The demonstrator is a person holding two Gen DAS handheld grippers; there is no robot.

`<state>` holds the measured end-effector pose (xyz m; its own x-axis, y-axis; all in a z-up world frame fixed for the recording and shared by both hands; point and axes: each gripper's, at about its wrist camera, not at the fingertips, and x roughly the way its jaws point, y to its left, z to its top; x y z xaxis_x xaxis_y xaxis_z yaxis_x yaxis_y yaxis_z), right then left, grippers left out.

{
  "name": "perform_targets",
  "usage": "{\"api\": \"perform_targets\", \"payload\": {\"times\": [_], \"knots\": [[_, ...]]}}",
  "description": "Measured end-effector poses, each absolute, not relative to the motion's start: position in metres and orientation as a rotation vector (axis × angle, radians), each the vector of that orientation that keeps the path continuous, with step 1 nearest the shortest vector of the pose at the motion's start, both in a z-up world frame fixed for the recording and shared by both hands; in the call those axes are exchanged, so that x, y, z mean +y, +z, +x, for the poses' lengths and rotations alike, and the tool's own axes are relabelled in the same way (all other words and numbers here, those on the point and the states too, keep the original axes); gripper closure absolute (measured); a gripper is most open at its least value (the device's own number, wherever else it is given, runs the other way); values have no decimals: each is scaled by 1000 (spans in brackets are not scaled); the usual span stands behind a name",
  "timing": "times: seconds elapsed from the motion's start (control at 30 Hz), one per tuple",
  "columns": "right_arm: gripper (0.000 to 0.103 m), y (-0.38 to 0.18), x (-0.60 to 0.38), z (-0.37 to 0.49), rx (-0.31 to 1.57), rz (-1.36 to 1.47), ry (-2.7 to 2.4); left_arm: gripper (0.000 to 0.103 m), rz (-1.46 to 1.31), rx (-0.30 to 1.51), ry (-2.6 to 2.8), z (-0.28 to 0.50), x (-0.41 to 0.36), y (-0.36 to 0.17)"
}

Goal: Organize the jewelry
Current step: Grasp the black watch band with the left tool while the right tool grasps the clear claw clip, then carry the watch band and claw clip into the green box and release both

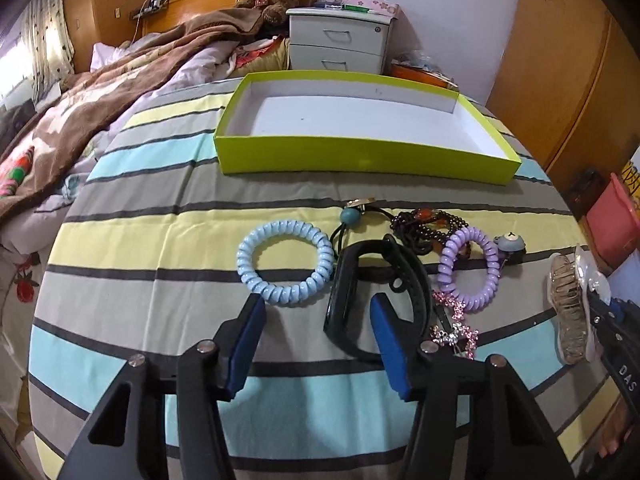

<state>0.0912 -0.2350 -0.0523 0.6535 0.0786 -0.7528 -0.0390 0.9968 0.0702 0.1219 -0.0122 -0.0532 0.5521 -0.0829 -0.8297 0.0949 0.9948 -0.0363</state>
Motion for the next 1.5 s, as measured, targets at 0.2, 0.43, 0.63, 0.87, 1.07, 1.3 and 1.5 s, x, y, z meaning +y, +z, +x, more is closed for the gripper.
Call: {"api": "perform_targets", "payload": {"times": [0.2, 0.43, 0.63, 0.87, 1.07, 1.3, 1.5], "knots": [[87, -53, -235, 93, 854, 53, 66, 63, 52, 965, -120, 123, -22, -53], [87, -51, -233, 91, 843, 49, 68, 84, 57, 963, -125, 120, -22, -51], [87, -49, -232, 88, 829, 50, 66, 89, 53, 958, -130, 115, -20, -50], [87, -44, -232, 83, 808, 54, 66, 90, 28, 949, -136, 107, -14, -44], [87, -33, -230, 81, 784, 52, 72, 90, 6, 931, -140, 100, -8, -33], [87, -17, -225, 88, 757, 41, 73, 90, -21, 906, -139, 101, -2, -17], [87, -3, -221, 101, 738, 36, 76, 90, -39, 891, -133, 112, 5, -4]]}}
